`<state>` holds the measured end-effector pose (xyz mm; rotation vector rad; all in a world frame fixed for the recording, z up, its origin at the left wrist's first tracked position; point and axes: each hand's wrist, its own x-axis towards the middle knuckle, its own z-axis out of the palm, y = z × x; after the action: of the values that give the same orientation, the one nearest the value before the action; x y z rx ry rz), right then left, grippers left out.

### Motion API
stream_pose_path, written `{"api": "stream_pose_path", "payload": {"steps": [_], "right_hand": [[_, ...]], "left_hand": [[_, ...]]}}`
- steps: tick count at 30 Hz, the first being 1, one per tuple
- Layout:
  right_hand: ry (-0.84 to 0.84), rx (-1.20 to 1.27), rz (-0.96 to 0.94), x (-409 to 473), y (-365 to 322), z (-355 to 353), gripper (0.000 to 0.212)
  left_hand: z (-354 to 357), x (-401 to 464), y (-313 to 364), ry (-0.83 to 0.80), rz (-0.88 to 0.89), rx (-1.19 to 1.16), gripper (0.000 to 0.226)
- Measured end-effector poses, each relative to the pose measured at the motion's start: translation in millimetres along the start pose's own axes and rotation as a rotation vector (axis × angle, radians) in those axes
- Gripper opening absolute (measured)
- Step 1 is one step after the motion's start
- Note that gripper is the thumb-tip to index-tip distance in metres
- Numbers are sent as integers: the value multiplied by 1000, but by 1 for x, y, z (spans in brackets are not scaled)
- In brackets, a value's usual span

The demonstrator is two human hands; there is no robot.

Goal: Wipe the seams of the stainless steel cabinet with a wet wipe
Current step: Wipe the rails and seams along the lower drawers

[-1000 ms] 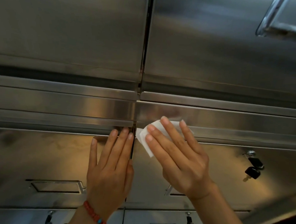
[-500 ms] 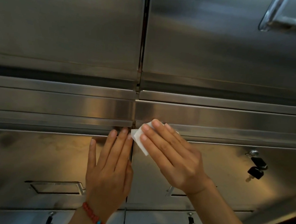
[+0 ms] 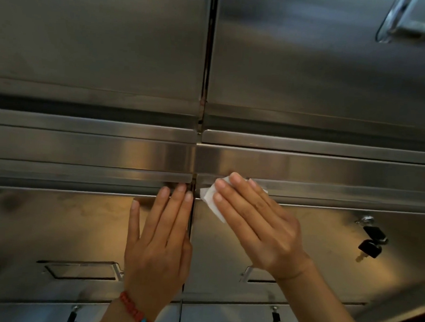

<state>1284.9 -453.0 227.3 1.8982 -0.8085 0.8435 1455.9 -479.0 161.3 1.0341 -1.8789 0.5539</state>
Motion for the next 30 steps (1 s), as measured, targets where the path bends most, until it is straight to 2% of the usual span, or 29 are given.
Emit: {"api": "stream_pose_path", "payload": {"steps": [6, 9, 13, 16, 18, 25, 30], "right_hand": [[53, -1, 113, 3, -19, 12, 36], [81, -23, 170, -2, -22, 11, 29], [158, -48, 338, -9, -35, 14, 26], [201, -42, 446, -8, -46, 20, 33], [206, -43, 468, -5, -52, 24, 36], [168, -101, 416, -9, -42, 17, 25], [207, -148, 481, -9, -47, 20, 31]], "left_hand": [[-1, 0, 1, -8, -7, -12, 55], [-2, 1, 1, -14, -7, -19, 54], [-3, 1, 1, -18, -10, -18, 55], [-3, 1, 0, -23, 3, -15, 56], [-4, 1, -2, -26, 12, -12, 56], [-4, 1, -1, -26, 11, -16, 57], [-4, 1, 2, -31, -9, -35, 58]]}}
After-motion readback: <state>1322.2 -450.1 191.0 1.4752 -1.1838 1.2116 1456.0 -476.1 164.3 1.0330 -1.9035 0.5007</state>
